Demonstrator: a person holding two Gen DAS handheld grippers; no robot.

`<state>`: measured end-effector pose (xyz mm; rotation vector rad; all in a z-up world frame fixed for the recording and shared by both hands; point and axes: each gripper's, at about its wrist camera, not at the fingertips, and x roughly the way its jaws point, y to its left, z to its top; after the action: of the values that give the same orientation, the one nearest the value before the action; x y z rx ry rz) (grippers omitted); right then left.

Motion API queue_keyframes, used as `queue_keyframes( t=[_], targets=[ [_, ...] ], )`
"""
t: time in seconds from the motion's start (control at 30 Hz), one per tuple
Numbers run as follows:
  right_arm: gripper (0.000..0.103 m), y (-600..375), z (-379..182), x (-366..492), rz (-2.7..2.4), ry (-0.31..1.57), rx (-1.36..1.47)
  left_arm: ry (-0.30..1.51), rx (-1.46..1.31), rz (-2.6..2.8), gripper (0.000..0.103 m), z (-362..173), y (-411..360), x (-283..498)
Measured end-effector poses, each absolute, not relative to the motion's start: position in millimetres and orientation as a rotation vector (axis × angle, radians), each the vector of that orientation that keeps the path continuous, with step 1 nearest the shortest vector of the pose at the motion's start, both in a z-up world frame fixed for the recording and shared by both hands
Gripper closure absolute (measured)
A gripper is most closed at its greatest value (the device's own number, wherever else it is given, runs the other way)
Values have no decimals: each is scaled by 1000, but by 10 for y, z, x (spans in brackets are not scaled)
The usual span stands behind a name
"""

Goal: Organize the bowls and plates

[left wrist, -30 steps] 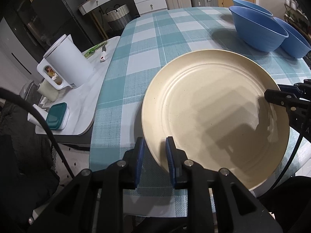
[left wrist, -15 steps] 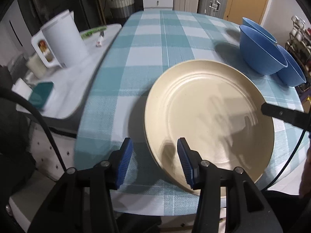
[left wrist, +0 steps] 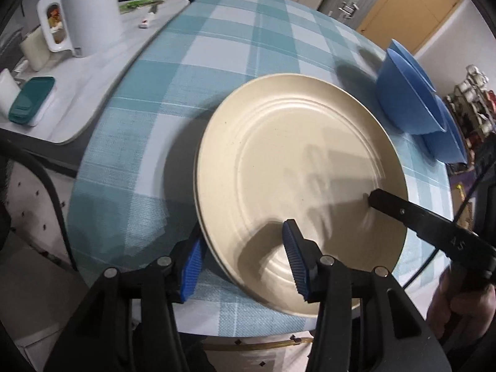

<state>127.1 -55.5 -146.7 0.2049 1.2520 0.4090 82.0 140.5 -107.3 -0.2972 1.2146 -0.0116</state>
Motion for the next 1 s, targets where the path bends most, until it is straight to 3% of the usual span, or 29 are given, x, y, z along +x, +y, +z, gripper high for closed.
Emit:
queue_keyframes(
  t=[0.77,0.83,0.9,1.0],
  targets=[
    [70,-30,-1454,1406,375,1183,174,1159,-295,141,51,-1054,1862,870],
    [66,-100,-1401,1392,362,1159,149,1149,-289,143,51,-1020,1875,875],
    [54,-176,-1332,1373,361,1130,119,1121,-307,158,50,-965,1929,848],
    [51,-304,-1188,1313,387,1071,93,1068,-341,160,50,-866,1994,789]
  ],
)
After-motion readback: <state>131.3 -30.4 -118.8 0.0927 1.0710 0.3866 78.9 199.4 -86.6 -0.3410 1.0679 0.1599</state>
